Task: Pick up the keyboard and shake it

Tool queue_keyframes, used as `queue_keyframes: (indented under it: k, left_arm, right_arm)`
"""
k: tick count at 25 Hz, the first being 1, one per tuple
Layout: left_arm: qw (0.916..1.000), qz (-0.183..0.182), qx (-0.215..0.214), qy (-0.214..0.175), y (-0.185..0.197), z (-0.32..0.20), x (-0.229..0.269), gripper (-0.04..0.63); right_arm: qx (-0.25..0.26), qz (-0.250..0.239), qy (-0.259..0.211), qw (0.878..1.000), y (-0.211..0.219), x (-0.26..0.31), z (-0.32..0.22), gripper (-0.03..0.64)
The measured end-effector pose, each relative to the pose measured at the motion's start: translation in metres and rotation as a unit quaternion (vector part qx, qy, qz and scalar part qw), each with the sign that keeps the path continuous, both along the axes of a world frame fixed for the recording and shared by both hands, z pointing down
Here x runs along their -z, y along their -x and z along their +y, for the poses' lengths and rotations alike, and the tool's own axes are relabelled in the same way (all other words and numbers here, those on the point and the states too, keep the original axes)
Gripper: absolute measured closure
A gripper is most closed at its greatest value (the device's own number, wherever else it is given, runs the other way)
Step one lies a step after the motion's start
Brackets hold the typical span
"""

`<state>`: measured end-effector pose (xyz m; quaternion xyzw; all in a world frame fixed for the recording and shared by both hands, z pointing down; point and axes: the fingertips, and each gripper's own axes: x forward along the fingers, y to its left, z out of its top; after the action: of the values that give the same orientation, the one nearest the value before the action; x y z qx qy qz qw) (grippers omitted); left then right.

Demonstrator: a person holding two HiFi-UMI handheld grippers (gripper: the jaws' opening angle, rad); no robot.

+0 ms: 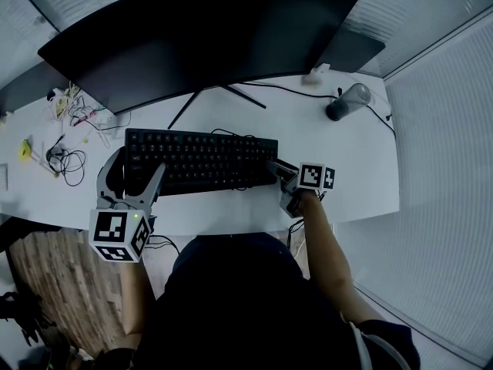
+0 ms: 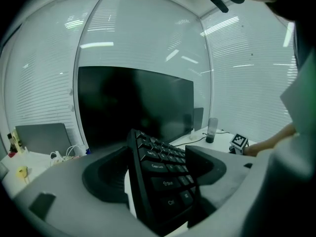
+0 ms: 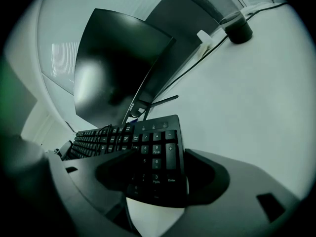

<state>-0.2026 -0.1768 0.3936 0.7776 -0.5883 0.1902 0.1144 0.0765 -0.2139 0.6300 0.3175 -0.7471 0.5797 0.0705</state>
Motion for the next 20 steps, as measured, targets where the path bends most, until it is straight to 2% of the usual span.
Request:
queue_keyframes:
  k: [6, 10, 15, 20]
  left_arm:
    - [0.9999, 0.014, 0.008, 0.005, 0.007, -0.001, -0.010, 0.216]
    - [0.9967, 0.075, 0.019, 0.022, 0.017, -0.004, -0.045, 0.216]
    - [0.9857, 0.156, 0.026, 0.058, 0.016, -0.011, -0.100, 0.216]
    - [0.9736, 0.201, 0.033, 0.102, 0.021, -0.024, -0.159, 0.216]
  right_arm:
    - [0.000, 0.021, -0.008, 1.000, -0.005, 0.006, -0.003, 0.308]
    - [0.002, 0.072, -0.015, 0.997, -0.018, 0.005, -0.009, 0.308]
    - [0.001, 0.140, -0.024, 0.990, -0.044, -0.002, -0.017, 0.308]
    - [-0.001, 0.196, -0.028, 0.980, -0.056, -0.006, -0.030, 0.308]
